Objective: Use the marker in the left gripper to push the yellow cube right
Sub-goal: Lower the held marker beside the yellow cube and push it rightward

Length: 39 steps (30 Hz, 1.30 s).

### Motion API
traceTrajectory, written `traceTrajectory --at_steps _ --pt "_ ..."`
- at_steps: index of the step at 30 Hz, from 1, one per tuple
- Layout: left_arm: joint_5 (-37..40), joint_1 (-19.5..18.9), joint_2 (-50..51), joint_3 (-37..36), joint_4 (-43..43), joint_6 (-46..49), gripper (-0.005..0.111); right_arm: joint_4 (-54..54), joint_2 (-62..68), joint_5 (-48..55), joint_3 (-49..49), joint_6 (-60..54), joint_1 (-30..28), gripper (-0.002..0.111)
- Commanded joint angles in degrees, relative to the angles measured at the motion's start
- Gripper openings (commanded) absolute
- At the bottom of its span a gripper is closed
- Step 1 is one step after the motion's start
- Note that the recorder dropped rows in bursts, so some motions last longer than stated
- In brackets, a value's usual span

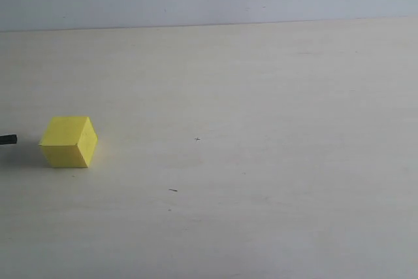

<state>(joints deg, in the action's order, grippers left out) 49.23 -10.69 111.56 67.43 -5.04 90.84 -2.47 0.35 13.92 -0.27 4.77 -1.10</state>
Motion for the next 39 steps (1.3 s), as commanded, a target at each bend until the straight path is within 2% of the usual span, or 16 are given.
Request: traceTrajectory --at_steps 1,5,6,8,11,12,14,17,20,33,39 --pt "-3.3 -0.2 1.1 -0.1 5.7 3.7 0.0 0.3 -0.4 -0.2 0.3 -0.2 -0.3 0.0" --pt "-3.3 1.0 1.1 -0.1 6.3 5.4 0.0 0.3 -0.4 -0.2 0.3 -0.2 -0.3 0.0" --pt "-2.8 2.3 1.1 -0.1 6.3 5.4 0.0 0.3 -0.4 -0.2 0.3 -0.2 -0.3 0.0" --pt "-2.4 5.9 1.1 -0.1 6.3 5.1 0.0 0.3 -0.4 -0.2 0.3 -0.2 -0.3 0.0" --pt "-2.6 14.9 1.1 0.6 6.5 3.6 0.0 0.3 -0.4 -0.2 0.3 -0.2 -0.3 0.0" --pt "-2.6 16.3 1.1 1.1 6.5 2.9 0.0 0.3 -0.4 -0.2 0.3 -0.2 -0.3 0.0" --pt "-1.5 16.4 1.1 2.1 6.1 0.9 0.0 0.3 -0.4 -0.2 0.3 -0.2 -0.3 0.0" --pt "1.1 13.6 1.1 2.1 2.3 -0.3 0.0 0.3 -0.4 -0.2 0.3 -0.2 -0.3 0.0" --pt "3.0 11.1 1.1 2.1 2.2 -0.9 0.0 0.3 -0.4 -0.2 0.3 -0.2 -0.3 0.0" --pt "2.5 12.3 1.1 2.1 2.3 -0.9 0.0 0.3 -0.4 -0.2 0.3 -0.2 -0.3 0.0" --pt "-0.7 12.4 1.1 2.1 2.3 -0.9 0.0 0.3 -0.4 -0.2 0.3 -0.2 -0.3 0.0"
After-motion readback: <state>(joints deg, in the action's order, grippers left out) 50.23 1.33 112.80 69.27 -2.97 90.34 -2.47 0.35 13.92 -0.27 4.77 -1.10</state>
